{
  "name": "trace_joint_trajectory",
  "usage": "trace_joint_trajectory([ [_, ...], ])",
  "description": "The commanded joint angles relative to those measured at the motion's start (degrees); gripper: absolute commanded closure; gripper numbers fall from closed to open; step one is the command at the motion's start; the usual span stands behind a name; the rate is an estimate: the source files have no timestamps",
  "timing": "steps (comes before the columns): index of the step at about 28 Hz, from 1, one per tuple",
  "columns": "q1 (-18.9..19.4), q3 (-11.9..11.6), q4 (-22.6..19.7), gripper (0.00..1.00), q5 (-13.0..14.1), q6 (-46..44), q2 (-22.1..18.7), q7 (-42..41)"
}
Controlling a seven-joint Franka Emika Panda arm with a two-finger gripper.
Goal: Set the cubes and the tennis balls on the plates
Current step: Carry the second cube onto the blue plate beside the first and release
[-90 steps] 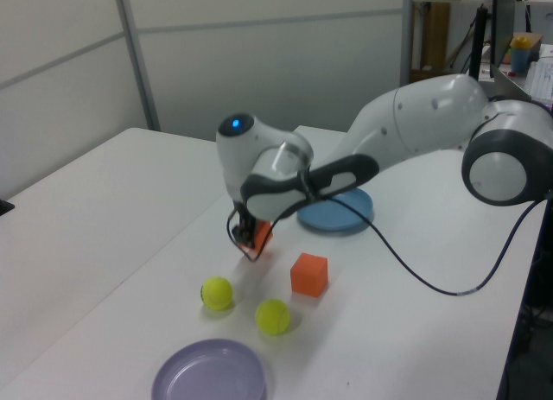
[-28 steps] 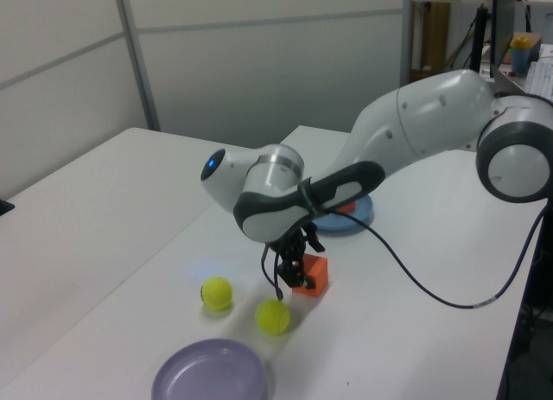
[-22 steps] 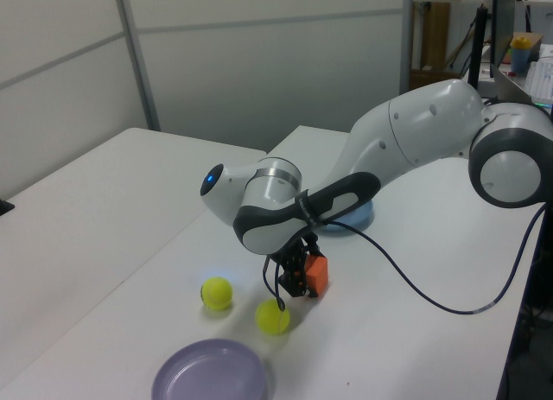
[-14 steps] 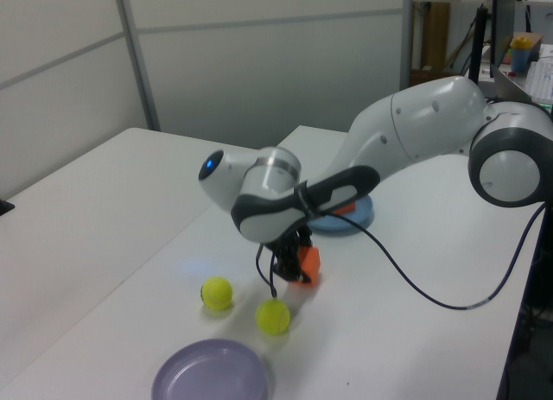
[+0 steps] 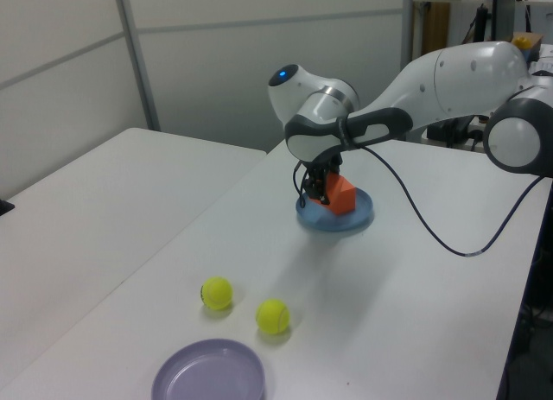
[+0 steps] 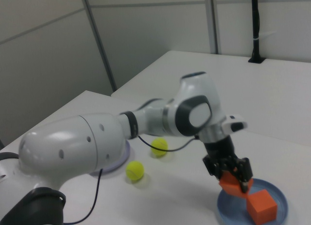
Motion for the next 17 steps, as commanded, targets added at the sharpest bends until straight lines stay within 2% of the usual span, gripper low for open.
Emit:
trace_joint_trajectory([
  [1,2.17,-2.51,-1.82,0.0,0.97,4.26,0.2,0.49],
  [7,2.17,-1.98,-1.47,0.0,1.59,4.17,-0.33,0.49],
  [10,2.26,-1.46,-1.3,0.0,2.73,4.0,-1.73,0.41],
  [12,2.35,-0.49,-1.3,0.0,4.39,4.0,-2.26,0.23],
  [13,2.35,0.91,-1.21,0.0,5.79,4.0,-3.13,0.32],
  [17,2.43,4.16,-1.21,0.0,7.13,4.17,-4.02,0.49],
])
